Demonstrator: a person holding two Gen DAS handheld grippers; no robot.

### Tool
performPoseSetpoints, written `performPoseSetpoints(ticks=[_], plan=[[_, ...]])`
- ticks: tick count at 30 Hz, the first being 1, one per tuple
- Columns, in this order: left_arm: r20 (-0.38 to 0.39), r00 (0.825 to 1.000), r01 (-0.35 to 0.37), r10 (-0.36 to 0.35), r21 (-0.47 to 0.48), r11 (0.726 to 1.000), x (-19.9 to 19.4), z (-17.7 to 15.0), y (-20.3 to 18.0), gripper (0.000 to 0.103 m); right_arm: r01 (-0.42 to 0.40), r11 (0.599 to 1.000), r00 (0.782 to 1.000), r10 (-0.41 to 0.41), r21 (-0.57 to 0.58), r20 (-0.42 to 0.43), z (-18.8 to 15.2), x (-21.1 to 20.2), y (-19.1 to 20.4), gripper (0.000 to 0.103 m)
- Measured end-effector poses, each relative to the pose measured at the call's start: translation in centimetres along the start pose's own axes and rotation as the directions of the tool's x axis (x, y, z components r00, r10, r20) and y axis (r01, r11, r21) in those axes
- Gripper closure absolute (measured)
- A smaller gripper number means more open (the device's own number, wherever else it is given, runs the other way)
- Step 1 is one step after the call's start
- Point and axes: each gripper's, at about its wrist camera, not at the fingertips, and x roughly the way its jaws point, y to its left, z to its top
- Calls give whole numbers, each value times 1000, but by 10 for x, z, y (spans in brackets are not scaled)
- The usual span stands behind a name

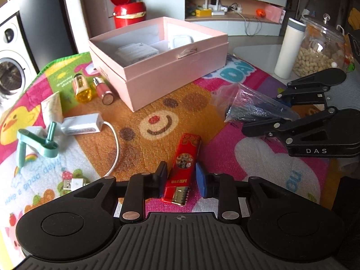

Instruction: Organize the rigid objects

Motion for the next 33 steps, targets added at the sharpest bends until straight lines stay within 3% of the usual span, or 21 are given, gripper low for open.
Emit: performPoseSetpoints(ticks=[3,7,11,15,18,20,21,22,25,29,31,33], plan=[[45,999,-25,24,24,999,-2,-7,-10,76,9,1000,1000,-9,-21,-22,-1,-4,2,83],[85,996,11,-13,34,999,-9,-13,-18,76,-39,999,998,40,13,-48,4,-17,-8,83],[176,984,-3,-2,26,1000,-27,5,-14,76,-11,1000,999,9,24,49,38,-47,-24,83],[328,942,-74,67,11,997,-54,64,8,76,28,999,983,-35,44,179,108,-65,-50,83],[402,909,-83,114,-94,992,-53,117,32,76,38,994,976,-58,102,209,158,-50,-69,83],[383,917,-50,116,-179,983,-33,144,50,76,31,986,979,-63,164,196,187,-25,-85,78],[347,931,-32,112,-226,973,-20,152,58,76,41,979,981,-77,200,176,195,-13,-92,72],[318,942,-16,102,-263,965,-8,156,65,77,59,973,981,-98,222,169,197,-7,-95,59],[292,954,28,73,-327,945,9,140,78,77,100,973,975,-137,206,174,183,-2,-94,49],[295,945,-23,140,-367,930,0,89,81,77,179,979,957,-196,97,214,130,-9,-69,21],[296,940,-40,171,-399,916,-14,56,84,77,217,976,950,-214,9,229,104,-8,-50,19],[265,943,-71,200,-429,901,-22,31,86,77,184,980,965,-165,-78,202,86,-2,-30,19]])
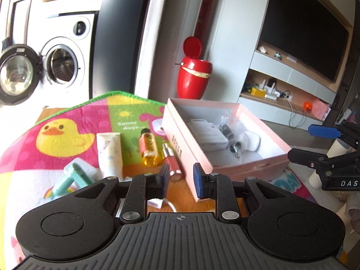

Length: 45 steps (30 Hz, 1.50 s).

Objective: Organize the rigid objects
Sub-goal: 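Grasp the teal plastic piece with the left gripper while the right gripper grasps the white USB adapter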

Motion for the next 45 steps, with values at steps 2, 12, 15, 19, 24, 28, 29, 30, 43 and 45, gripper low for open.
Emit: performPoseSetpoints(ticks=[2,12,15,19,24,28,29,30,43,45], plan=[[-33,997,-65,63,-37,997,-9,-14,15,77,-90,995,995,88,-32,-50,-7,4,23,19],[-44,967,-254,251,-219,942,-47,-40,80,78,-305,950,950,300,-58,-80,13,32,112,26],[-36,971,-238,236,-234,943,-53,-44,86,78,-339,940,935,333,-34,-124,28,45,123,48],[-26,982,-187,186,-248,950,-53,-49,86,78,-324,945,936,315,-40,-155,43,73,136,54],[-9,989,-147,148,-226,963,-56,-52,87,78,-262,961,951,242,-84,-192,50,112,153,54],[-5,988,-153,157,-248,957,-57,-52,94,78,-244,962,957,217,-126,-192,50,125,163,54],[-6,987,-156,160,-254,955,-57,-52,96,78,-248,961,955,221,-124,-196,50,125,163,54],[-7,986,-161,165,-260,952,-56,-51,98,78,-255,959,953,228,-124,-200,49,125,164,54],[11,987,-148,161,-329,933,-33,-31,97,78,-326,943,922,302,-67,-241,0,61,135,82],[19,990,-125,142,-373,919,-24,-26,101,78,-311,948,928,291,-58,-232,-11,48,126,82]])
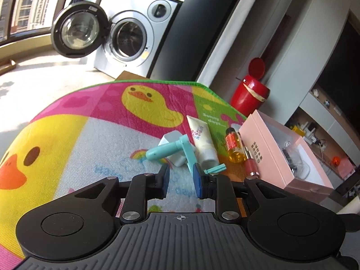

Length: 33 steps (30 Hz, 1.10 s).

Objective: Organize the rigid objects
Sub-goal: 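Grasp the teal plastic piece with the left gripper while the right gripper grasps the white USB adapter, then lift the teal piece with the left gripper while the right gripper carries the USB adapter toward the pink box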

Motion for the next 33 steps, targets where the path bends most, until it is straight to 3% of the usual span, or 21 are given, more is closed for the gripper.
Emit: performPoseSetpoints(ticks=[3,7,9,11,13,17,22,30,33], plan=[[33,999,-21,22,-26,999,14,4,-5,78,32,999,999,-32,11,9,-17,-13,-5,82],[40,998,-57,57,9,998,32,6,-16,78,80,997,996,-81,17,24,-36,-26,-11,81],[6,997,-77,77,25,997,41,5,-21,78,101,994,994,-103,34,43,-43,-28,-13,71],[-33,995,-92,93,39,995,50,3,-24,77,112,992,992,-116,60,56,-47,-29,-17,44],[-35,994,-102,104,63,993,54,0,-26,76,115,989,991,-121,98,62,-52,-29,-20,32],[-59,994,-81,88,113,990,52,0,-30,81,114,983,990,-124,147,61,-54,-26,-27,22],[-117,992,-16,37,175,984,35,-13,-35,84,99,978,993,-110,185,49,-54,-23,-34,17],[-225,974,85,-9,332,940,-2,-48,-57,84,110,976,992,-119,190,39,-53,-21,-35,12],[-239,971,89,4,379,921,-8,-58,-66,83,113,975,992,-122,191,37,-53,-21,-34,11]])
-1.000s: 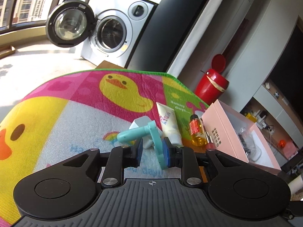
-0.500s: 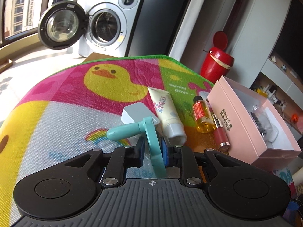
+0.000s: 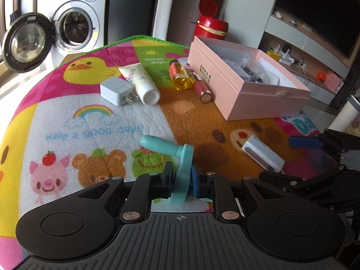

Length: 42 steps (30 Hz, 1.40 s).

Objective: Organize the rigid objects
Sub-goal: 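Lift the teal piece with the left gripper while the right gripper carries the USB adapter toward the pink box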

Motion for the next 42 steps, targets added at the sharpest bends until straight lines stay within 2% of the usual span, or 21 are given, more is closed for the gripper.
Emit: performPoseSetpoints(ticks=[3,6,9,11,12,14,15,18,20,23,28,37,42], plan=[[3,1000,-31,31,36,999,2,-2,-8,82,5,1000,1000,-5,-9,-1,-1,-2,0,11],[6,999,-34,34,32,999,2,-2,-8,82,22,999,1000,-22,-43,3,-4,-6,-3,11],[12,1000,-11,11,-5,1000,1,-3,-1,82,123,985,992,-120,-120,31,-7,-13,-8,11],[17,1000,10,-9,-40,999,1,-4,5,82,235,957,972,-227,-170,63,-9,-13,-11,11],[21,1000,19,-18,-53,998,0,-4,7,82,321,927,947,-310,-196,86,-9,-11,-13,11],[30,999,29,-27,-67,997,0,-6,10,82,375,908,927,-363,-186,96,-6,-10,-20,11],[37,999,30,-28,-66,997,0,-7,9,82,340,930,940,-332,-139,78,-3,-12,-28,11],[52,999,16,-13,-45,999,0,-9,5,81,167,986,985,-167,7,38,6,-19,-41,11],[57,998,3,-2,-32,999,0,-10,2,81,99,994,994,-101,46,42,10,-19,-40,11],[60,998,-9,10,-17,1000,1,-10,-1,81,86,996,994,-89,36,60,15,-13,-27,11],[76,997,-16,16,5,1000,0,-12,-3,81,72,996,996,-70,-45,61,19,3,-9,11],[101,995,-22,21,7,1000,0,-16,-4,81,-5,999,1000,6,-49,19,26,21,-15,11],[103,995,16,-13,-26,1000,-3,-17,0,82,-18,1000,999,17,-15,-28,31,31,-24,12]])
